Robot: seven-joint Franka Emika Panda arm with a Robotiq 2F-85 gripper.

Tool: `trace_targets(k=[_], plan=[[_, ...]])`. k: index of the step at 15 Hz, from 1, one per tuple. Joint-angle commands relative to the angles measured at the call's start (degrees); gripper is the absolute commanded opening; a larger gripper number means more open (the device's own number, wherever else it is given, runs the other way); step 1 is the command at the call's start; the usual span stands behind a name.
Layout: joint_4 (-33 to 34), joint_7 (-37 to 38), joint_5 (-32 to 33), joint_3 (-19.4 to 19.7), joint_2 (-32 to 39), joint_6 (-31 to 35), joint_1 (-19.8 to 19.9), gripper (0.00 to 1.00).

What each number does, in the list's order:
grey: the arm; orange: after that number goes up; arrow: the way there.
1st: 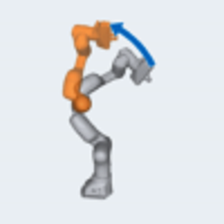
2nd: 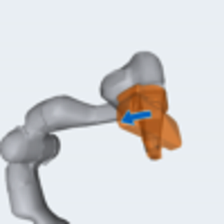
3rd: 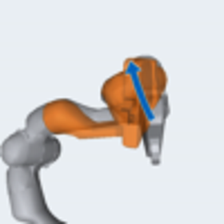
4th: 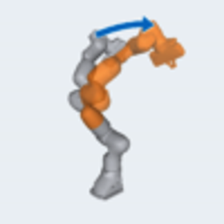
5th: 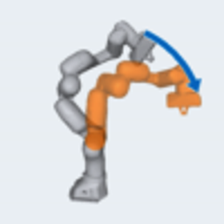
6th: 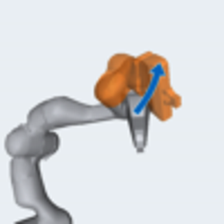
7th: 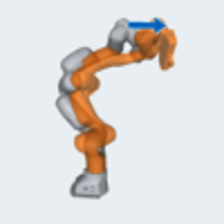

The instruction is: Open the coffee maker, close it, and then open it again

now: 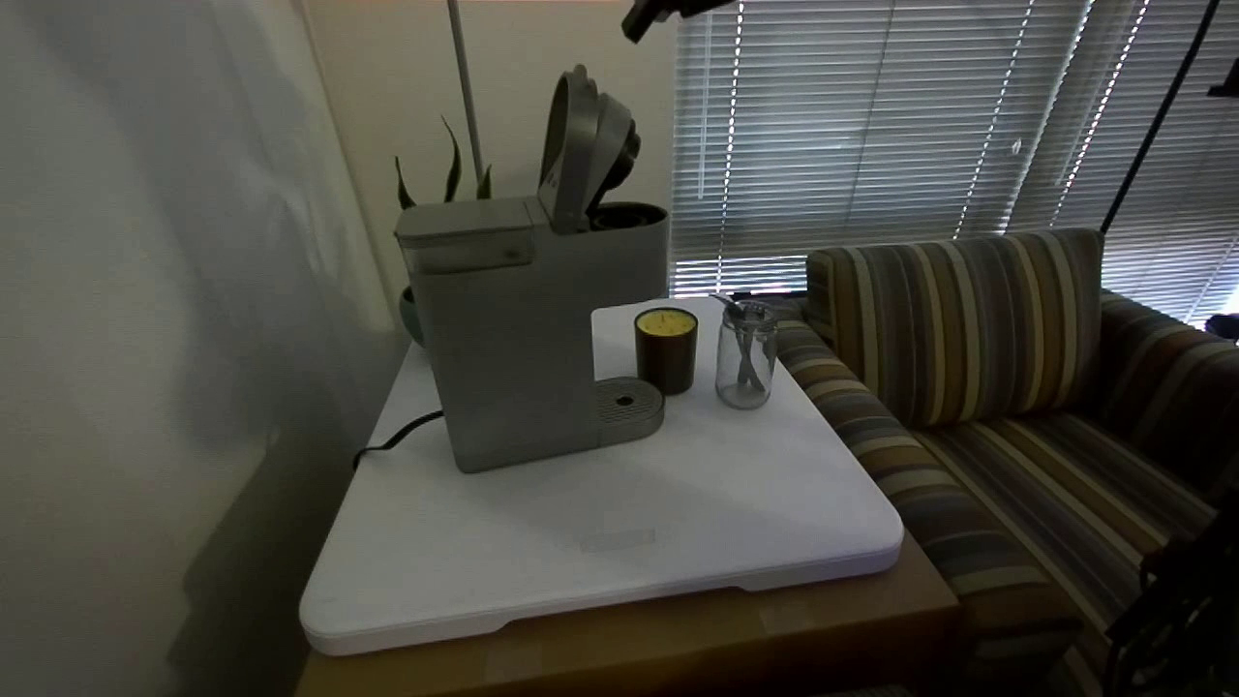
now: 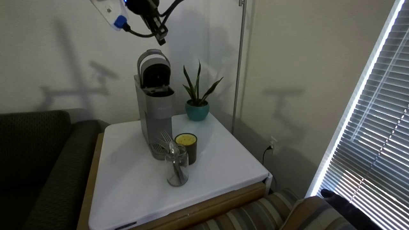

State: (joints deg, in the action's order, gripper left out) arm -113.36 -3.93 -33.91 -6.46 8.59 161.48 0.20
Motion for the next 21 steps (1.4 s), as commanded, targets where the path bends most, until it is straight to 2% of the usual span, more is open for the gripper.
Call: trace_targets(k=[1,11,12,13,21], plan=[[-1.09,2.32,3.82,1.16,-3.05,-1.16,-0.14,0.0],[-1.05,2.61,4.97,0.79,-4.69,-1.12,0.07,0.0],[-0.95,1.93,4.14,0.6,-4.72,-1.26,0.12,0.07],[-0.88,0.99,3.36,0.38,-4.83,-1.59,0.18,0.27],[-0.58,-2.18,0.26,-1.06,-5.22,-3.04,0.36,0.83]])
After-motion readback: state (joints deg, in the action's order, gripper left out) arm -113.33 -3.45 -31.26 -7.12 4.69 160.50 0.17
